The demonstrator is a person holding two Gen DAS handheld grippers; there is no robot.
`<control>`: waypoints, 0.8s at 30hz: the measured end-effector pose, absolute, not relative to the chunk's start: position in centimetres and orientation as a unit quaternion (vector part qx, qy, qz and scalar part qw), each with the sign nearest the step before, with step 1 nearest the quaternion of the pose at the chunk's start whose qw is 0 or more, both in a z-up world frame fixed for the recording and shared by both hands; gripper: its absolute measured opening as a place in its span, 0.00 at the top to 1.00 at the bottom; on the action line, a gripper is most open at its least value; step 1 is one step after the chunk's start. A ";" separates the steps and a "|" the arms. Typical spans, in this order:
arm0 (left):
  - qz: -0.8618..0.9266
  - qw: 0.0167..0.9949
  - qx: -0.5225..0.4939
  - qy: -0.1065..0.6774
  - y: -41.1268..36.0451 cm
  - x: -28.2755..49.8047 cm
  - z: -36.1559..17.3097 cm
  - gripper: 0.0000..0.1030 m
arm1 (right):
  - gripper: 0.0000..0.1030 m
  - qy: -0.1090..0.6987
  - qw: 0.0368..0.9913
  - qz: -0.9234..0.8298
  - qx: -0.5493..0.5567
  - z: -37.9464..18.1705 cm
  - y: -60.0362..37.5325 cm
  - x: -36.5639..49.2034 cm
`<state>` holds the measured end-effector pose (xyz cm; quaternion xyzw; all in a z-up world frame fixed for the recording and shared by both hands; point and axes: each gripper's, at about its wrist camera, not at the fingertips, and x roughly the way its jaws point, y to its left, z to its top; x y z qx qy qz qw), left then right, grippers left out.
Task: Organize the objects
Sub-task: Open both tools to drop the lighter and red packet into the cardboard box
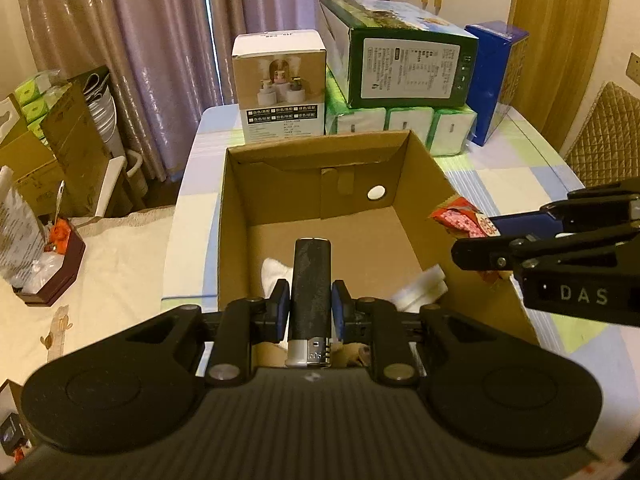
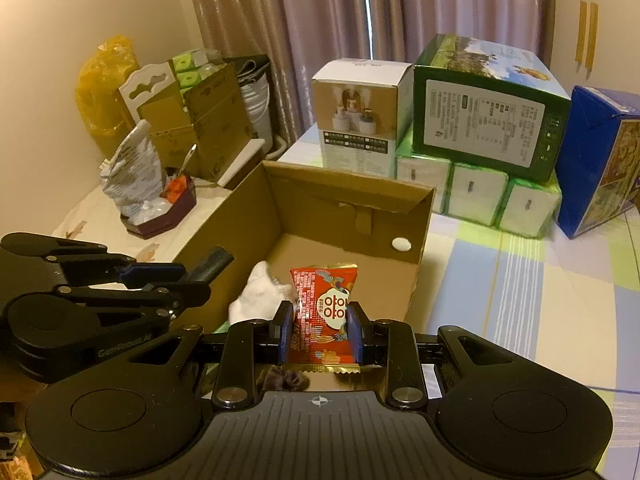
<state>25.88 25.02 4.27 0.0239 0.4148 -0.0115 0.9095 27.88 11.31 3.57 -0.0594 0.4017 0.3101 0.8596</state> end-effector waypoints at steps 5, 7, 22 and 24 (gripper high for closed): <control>-0.022 0.913 0.002 0.407 25.2 27.4 3.2 0.75 | 0.75 0.406 0.859 0.306 -0.057 2.9 11.2 28.9; -0.015 0.913 -0.001 0.407 25.5 27.4 3.0 0.74 | 0.75 0.408 0.858 0.306 -0.055 2.6 11.1 29.1; 0.020 0.917 -0.007 0.397 27.7 25.0 4.1 0.68 | 0.71 0.411 0.846 0.339 0.015 2.6 11.7 30.9; 0.023 0.919 -0.006 0.394 27.9 24.5 4.3 0.57 | 0.52 0.405 0.852 0.329 0.030 3.1 11.4 31.1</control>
